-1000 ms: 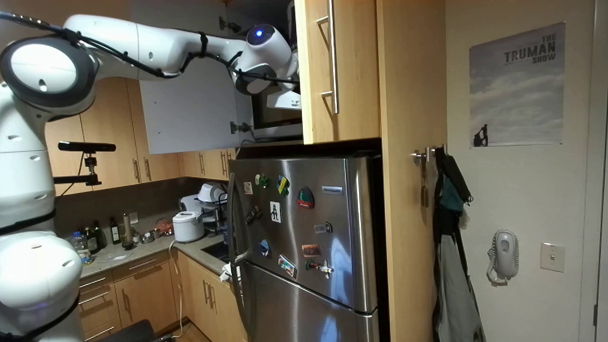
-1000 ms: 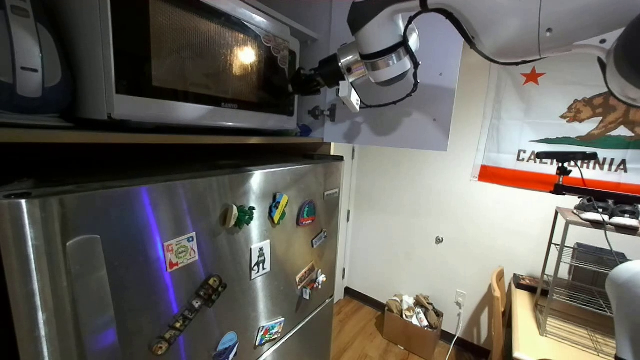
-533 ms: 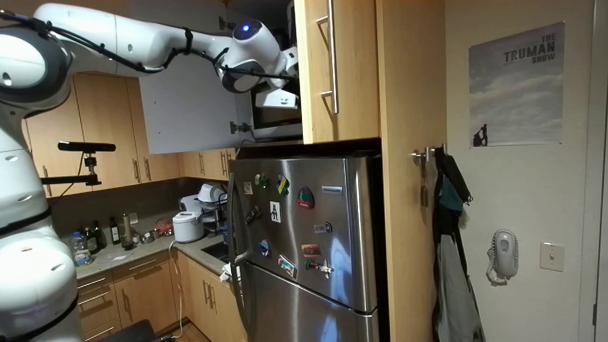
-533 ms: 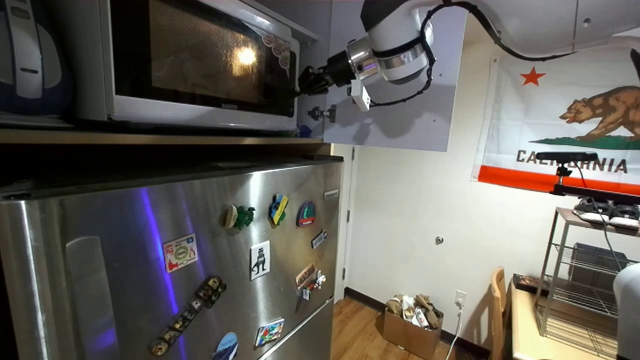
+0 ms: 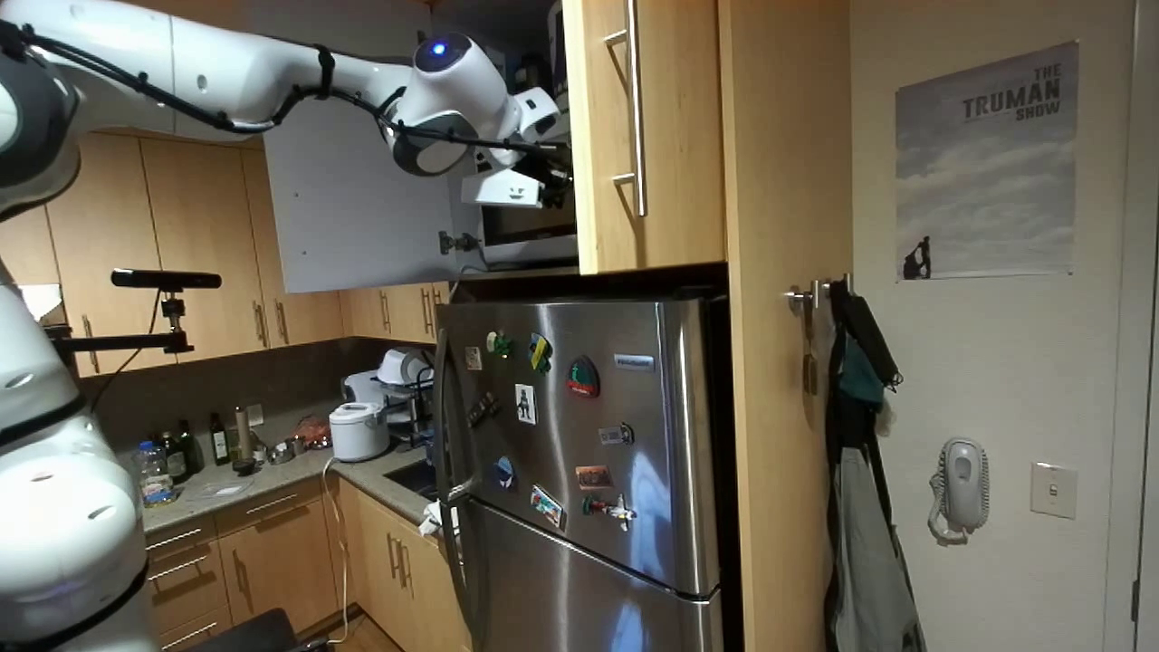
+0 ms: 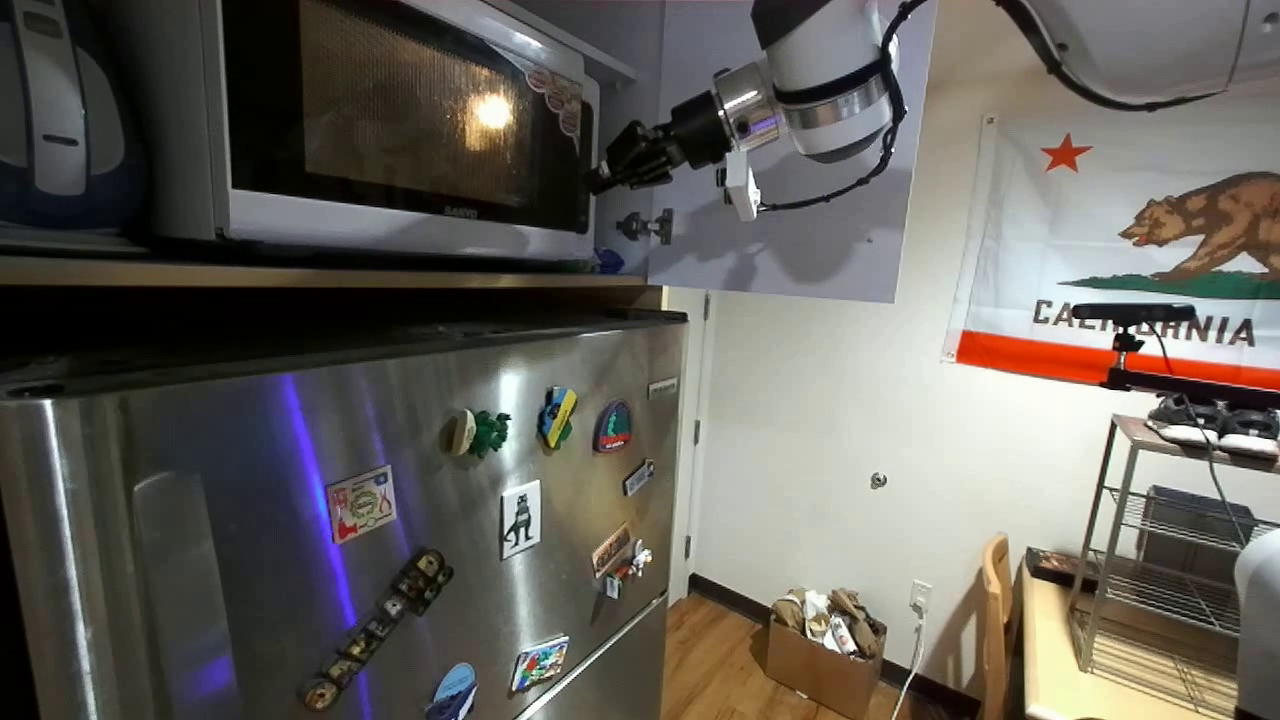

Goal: Open the microwave door

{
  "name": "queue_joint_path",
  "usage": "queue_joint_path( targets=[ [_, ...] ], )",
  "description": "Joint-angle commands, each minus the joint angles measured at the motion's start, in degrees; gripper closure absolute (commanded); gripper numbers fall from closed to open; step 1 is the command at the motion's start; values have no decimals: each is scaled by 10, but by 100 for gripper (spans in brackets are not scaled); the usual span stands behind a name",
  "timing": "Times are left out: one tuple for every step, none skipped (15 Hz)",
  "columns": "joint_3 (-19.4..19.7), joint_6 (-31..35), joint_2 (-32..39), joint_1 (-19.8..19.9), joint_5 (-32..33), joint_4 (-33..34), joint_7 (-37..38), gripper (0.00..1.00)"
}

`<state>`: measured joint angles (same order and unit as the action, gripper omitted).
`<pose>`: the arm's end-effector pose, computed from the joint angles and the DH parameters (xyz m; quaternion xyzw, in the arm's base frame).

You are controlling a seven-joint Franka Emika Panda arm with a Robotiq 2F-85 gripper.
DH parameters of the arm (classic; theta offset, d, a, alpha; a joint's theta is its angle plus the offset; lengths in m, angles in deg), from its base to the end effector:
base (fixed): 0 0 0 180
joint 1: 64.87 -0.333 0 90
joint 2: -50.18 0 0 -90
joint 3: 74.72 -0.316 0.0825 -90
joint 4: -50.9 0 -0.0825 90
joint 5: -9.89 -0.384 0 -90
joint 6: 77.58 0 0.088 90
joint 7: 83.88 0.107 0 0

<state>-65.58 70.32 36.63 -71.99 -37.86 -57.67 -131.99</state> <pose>0.5338 -0.0435 0.7056 -0.8335 -0.1182 -0.5163 0.1571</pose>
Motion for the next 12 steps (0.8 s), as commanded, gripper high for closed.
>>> queue_joint_path(
  targets=[
    [-10, 17, -14, 6, -16, -14, -13, 47],
    [-10, 21, -11, 7, -17, -11, -10, 40],
    [-9, 22, -7, 7, -19, -5, -7, 32],
    [-7, 23, -1, 7, -22, 3, -5, 25],
    [-6, 24, 4, 8, -25, 9, -5, 17],
    [-3, 21, 13, 9, -29, 21, -5, 10],
    [1, 14, 22, 9, -34, 33, -7, 4],
    [4, 7, 31, 11, -40, 45, -8, 0],
    [7, 3, 45, 14, -44, 62, -6, 0],
    [8, 0, 57, 17, -48, 76, -4, 0],
    [8, -4, 74, 23, -49, 97, 0, 0],
    [21, -3, 88, 13, -45, 114, 5, 0]
  ],
)
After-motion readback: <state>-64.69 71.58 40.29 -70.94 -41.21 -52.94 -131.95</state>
